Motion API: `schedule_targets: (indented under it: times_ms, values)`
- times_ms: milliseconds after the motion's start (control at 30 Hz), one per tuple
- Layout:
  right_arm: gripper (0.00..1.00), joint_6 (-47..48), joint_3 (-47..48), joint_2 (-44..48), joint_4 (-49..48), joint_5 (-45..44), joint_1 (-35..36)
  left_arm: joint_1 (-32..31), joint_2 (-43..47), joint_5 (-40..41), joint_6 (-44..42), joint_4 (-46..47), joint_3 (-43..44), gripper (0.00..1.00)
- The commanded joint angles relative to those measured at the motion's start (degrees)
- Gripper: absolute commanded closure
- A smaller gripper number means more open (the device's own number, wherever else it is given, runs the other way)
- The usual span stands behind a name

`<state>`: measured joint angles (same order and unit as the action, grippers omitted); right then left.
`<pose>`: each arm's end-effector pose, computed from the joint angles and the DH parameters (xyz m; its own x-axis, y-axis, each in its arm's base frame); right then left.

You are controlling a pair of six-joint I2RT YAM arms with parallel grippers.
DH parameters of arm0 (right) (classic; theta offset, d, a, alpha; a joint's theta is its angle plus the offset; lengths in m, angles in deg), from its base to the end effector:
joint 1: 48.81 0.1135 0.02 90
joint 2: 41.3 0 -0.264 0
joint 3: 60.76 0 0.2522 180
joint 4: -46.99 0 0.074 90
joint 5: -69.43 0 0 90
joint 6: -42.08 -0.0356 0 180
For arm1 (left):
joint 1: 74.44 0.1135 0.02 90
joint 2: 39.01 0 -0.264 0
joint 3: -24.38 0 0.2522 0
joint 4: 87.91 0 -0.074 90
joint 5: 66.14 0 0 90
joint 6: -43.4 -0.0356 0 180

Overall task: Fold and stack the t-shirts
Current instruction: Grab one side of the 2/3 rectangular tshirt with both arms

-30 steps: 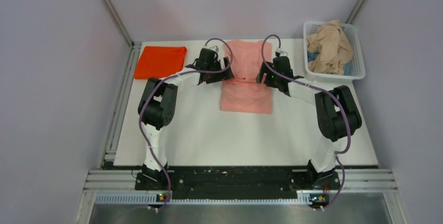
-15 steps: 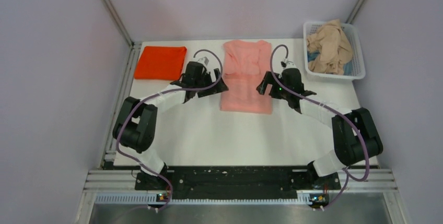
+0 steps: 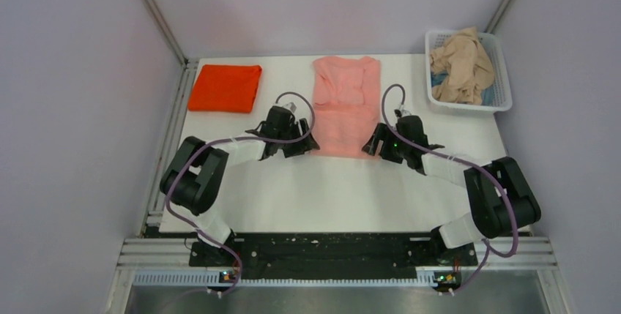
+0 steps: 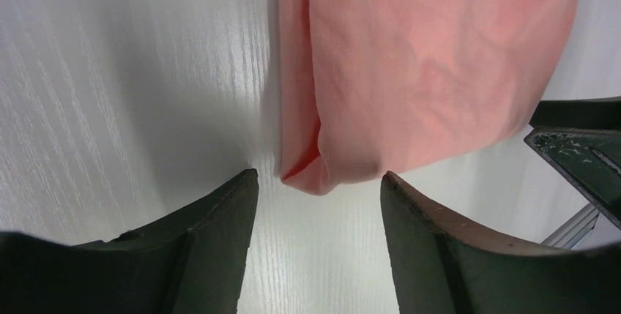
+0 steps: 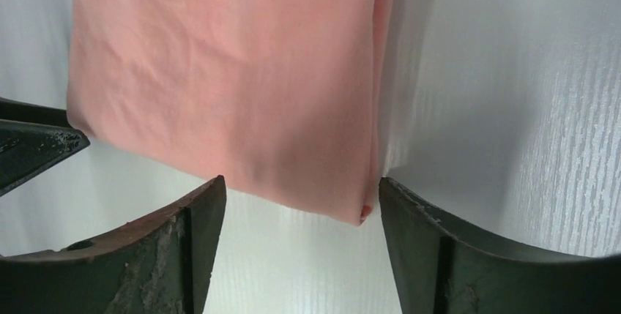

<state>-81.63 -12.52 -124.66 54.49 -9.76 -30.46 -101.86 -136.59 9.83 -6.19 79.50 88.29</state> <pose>0.2598 0.0932 0.1569 -0.7790 0.3160 -0.5416 -0.0095 0.8577 0.5140 0.2976 -0.1641 0.1570 -0.8744 -0.2549 -0.4129 0.0377 0.8126 -0.5816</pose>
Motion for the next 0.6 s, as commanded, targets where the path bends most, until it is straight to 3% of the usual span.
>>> schedule_targets:
  times_ms: [0,133,300,567]
  values:
    - [0.30,-1.04,0.14,-2.44,-2.64,0.69,-0.18,0.11,-2.66,1.97,1.21,2.88,0.94,0.37]
    - [0.43,-1.54,0.15,-5.03,-3.22,-0.07,-0.24,0.09,-4.56,1.66,1.13,2.46,1.46,0.55]
    - [0.58,-1.70,0.12,-6.60,-2.37,-0.62,-0.21,0.17,-6.57,0.54,1.36,2.77,1.36,0.98]
    - [0.59,-1.72,-4.10,-3.67,0.02,-2.35,-0.10,0.04,-6.43,0.85,0.98,3.42,-1.44,1.00]
